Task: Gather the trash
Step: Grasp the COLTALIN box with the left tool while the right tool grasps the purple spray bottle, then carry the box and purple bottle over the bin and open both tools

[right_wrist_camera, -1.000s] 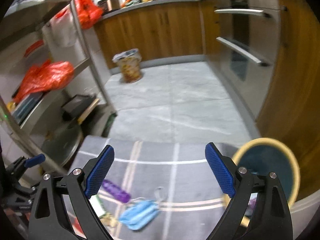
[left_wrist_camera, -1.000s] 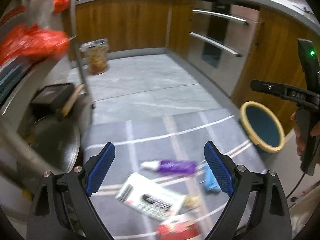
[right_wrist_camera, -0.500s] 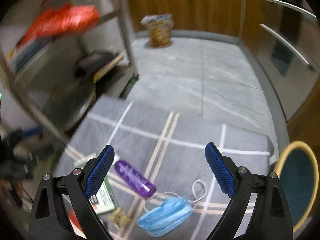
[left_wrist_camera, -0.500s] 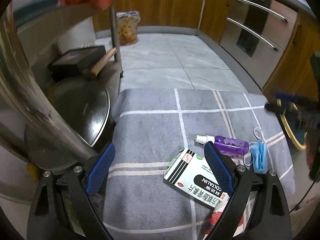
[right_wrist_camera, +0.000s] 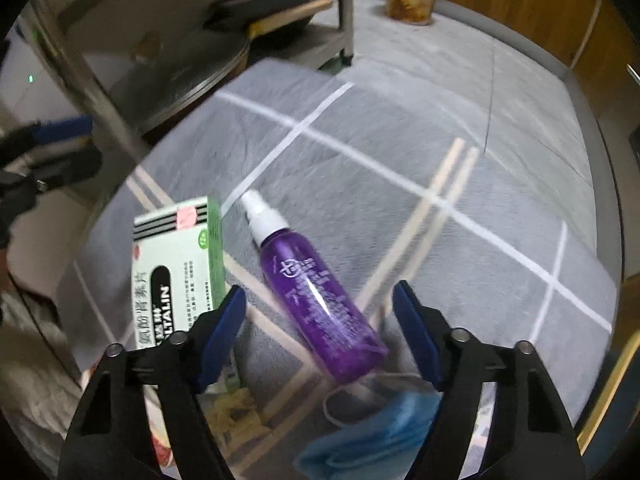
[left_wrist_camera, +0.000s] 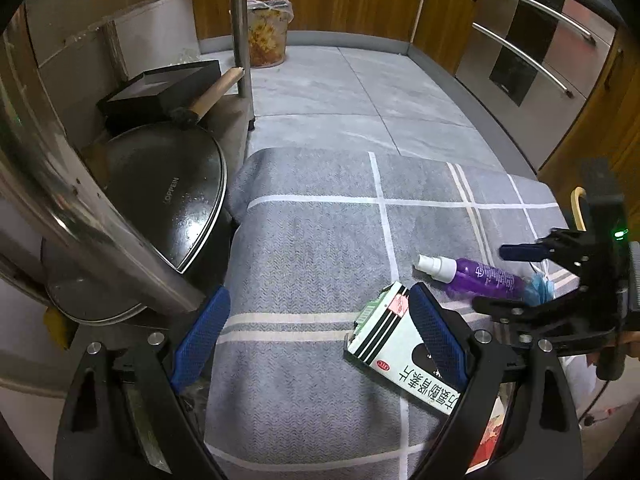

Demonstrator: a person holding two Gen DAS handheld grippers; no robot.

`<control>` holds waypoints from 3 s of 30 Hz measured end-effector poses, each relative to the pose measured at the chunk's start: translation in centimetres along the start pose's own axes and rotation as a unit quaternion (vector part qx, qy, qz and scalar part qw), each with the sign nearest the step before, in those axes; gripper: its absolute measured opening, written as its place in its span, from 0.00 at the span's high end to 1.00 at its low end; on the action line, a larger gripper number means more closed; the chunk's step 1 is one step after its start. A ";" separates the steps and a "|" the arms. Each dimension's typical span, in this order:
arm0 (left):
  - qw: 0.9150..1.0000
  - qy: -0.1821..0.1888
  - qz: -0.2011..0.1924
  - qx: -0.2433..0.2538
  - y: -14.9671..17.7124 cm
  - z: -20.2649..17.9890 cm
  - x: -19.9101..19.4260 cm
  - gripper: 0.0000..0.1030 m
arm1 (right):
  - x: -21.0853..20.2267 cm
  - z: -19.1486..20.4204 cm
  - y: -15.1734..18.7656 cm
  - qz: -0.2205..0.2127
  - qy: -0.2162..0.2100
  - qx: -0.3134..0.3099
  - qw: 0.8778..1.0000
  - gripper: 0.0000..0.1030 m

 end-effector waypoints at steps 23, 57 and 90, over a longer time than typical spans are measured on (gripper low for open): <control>0.997 0.009 0.064 -0.032 1.6 -3.2 1.0 0.13 | -3.4 -1.8 -1.3 -0.054 0.006 0.018 0.998 0.64; 0.980 -0.095 0.107 -0.139 2.8 -12.7 4.0 0.27 | -20.9 -6.5 4.5 -0.243 0.011 0.040 0.969 0.68; 0.970 0.116 -0.145 0.153 -3.6 -32.0 -10.9 0.27 | -30.1 -21.6 16.1 -0.280 0.159 0.255 0.912 0.68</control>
Point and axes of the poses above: each gripper's, at about its wrist camera, not at the fingertips, and x roughly the way its jaws point, z to its left, y to its underside, the point moved 7 cm from there along x, roughly the way its jaws point, and after that the axes turned 14 degrees about -y, right-handed, at the moved point
